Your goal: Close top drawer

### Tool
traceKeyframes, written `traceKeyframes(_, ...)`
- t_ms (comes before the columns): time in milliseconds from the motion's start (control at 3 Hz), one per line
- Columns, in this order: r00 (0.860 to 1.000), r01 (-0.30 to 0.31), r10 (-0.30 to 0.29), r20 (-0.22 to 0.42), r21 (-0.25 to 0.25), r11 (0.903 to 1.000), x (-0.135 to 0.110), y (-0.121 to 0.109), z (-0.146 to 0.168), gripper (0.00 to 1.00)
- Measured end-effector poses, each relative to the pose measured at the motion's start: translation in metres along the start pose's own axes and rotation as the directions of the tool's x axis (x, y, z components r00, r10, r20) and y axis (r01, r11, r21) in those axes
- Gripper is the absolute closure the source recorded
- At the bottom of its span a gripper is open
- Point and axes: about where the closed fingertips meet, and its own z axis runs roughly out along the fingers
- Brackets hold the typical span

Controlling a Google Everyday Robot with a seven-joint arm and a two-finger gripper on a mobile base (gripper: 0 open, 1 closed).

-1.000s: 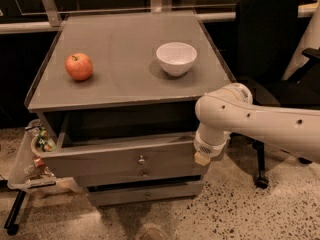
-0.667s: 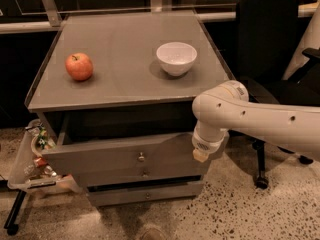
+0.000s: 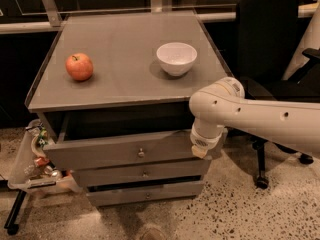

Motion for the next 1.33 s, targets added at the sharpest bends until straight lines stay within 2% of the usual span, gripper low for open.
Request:
traceKeyframes(1000,1.000,0.000,0.000,0.000,0.000,1.0000,0.0000,0.0000,0.0000,0.12)
traceKeyframes(1333,1.000,0.000,0.000,0.000,0.000,1.0000,0.0000,0.0001,0.0001,0.00)
